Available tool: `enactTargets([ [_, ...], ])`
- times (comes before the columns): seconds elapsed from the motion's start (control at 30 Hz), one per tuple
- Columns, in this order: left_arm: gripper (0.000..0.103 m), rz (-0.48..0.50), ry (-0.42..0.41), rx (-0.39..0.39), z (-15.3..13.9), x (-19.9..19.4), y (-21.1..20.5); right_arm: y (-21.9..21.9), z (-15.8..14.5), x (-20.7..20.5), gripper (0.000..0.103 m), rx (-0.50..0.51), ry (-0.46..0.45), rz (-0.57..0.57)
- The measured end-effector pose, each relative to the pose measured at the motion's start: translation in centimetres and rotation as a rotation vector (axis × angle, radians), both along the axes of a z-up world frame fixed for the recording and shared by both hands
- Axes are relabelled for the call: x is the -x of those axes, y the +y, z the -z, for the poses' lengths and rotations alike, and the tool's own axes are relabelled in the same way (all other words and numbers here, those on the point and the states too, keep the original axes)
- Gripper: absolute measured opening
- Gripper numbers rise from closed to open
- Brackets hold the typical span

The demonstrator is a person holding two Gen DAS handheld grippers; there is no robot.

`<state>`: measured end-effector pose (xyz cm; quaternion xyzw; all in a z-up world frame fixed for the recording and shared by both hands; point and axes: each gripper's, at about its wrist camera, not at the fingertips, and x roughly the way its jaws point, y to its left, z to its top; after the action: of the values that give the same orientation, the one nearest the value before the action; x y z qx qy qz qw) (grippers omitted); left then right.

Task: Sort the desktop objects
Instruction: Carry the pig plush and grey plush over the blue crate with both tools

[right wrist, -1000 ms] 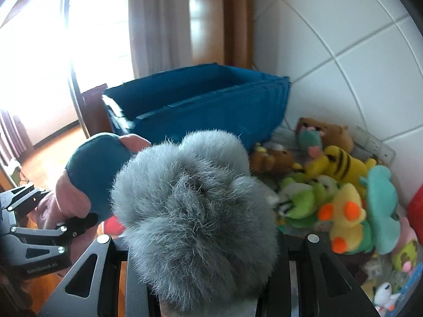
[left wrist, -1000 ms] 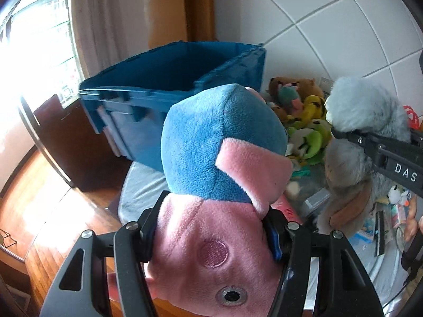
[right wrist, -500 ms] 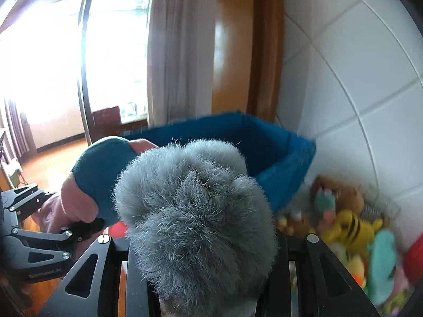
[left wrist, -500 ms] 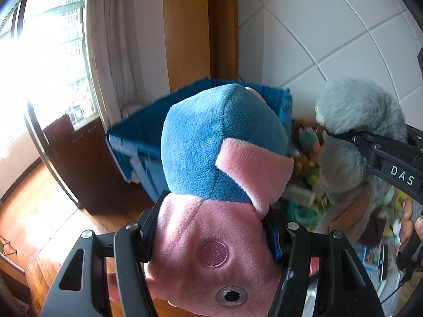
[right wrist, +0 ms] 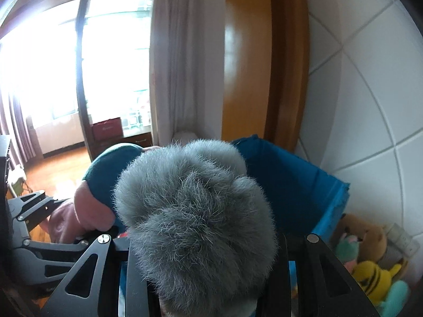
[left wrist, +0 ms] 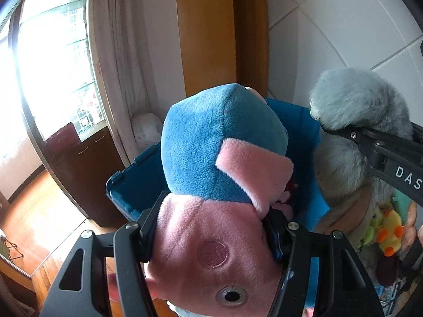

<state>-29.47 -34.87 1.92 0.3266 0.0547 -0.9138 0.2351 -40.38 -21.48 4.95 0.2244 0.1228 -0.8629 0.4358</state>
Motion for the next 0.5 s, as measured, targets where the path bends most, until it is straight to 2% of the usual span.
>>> enactTargets([
  [0.33, 0.062, 0.115, -0.083, -0.033, 3.3, 8.0, -8.7, -8.3, 6.0, 6.9, 0.035, -0.094, -0.125, 0.142],
  [0.5, 0.064, 0.206, -0.209, -0.072, 6.4, 12.4, -10.8, -10.0, 10.2, 11.4, 0.035, -0.185, -0.260, 0.241],
])
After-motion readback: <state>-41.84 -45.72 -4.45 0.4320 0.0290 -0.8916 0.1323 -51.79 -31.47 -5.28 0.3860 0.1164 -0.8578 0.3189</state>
